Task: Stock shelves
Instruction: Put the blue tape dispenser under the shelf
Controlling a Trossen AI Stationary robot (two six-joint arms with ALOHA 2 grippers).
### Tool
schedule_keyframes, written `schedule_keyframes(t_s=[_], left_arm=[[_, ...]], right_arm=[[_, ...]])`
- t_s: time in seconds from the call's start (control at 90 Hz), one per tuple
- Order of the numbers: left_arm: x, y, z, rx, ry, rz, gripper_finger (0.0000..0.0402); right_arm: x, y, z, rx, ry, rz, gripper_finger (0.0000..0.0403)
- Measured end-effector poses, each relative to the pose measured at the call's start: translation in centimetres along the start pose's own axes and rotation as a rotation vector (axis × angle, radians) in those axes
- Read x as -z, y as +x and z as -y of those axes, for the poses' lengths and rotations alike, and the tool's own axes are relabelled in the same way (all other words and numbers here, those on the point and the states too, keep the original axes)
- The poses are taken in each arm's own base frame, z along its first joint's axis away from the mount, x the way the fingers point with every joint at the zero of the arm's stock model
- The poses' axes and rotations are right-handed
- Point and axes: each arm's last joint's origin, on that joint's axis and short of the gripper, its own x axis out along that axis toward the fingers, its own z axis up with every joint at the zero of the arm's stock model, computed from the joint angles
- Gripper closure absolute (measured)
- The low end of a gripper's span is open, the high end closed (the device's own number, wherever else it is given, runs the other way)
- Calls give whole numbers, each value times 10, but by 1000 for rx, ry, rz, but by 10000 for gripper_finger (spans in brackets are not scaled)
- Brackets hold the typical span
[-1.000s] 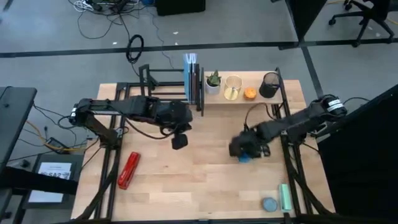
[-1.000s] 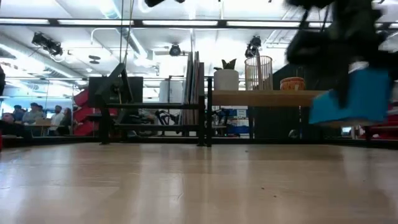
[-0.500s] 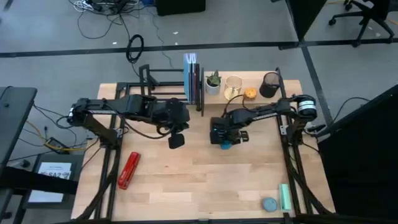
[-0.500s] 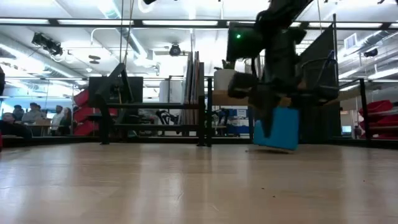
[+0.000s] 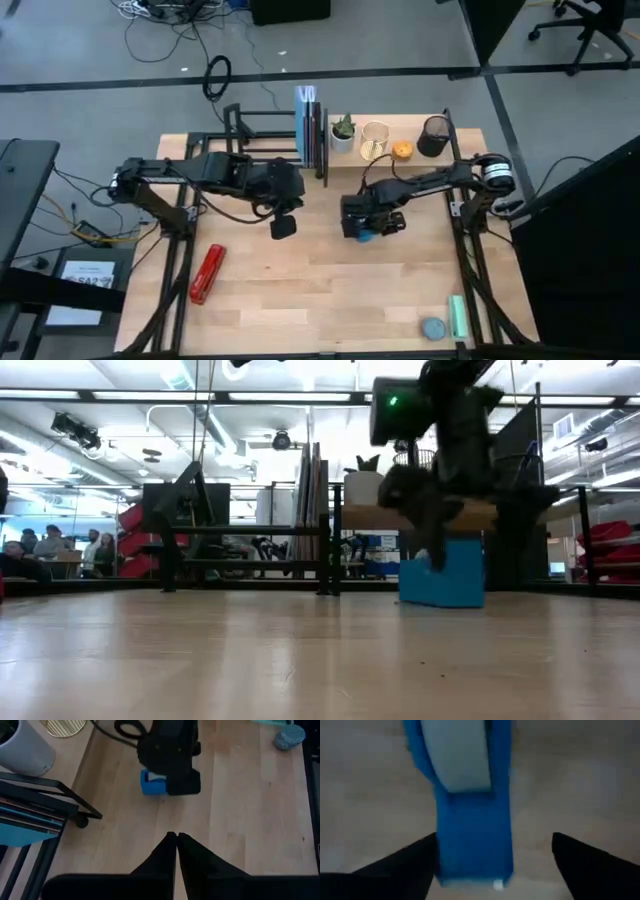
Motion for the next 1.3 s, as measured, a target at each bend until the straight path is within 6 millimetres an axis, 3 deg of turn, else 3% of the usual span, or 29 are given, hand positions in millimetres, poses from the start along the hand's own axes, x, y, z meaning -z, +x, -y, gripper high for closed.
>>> schedule_keyframes(t_s=[0.144,0.278,0.422,0.533,0.722,0.933,1.089,1.3], left_arm=[[1,-4,0,2,16,5,402],[1,-9,-1,1,43,21,402],[1,-9,-1,0,64,22,402],[1,-9,-1,0,64,22,402],[1,-9,-2,-20,62,27,402],[0,-10,-3,-54,59,42,402],[-1,-10,-3,-58,57,47,402],[-1,-10,-3,-64,57,47,402]], right_arm=[[33,-28,8,-74,-67,87,35],[88,-46,22,-182,-114,334,42],[139,-30,37,-231,-158,615,50],[159,2,38,-203,-218,733,55],[162,64,26,-135,-249,839,57],[146,105,21,-100,-157,984,57],[131,119,17,-86,-113,1042,57],[108,116,8,-56,-90,1097,57]])
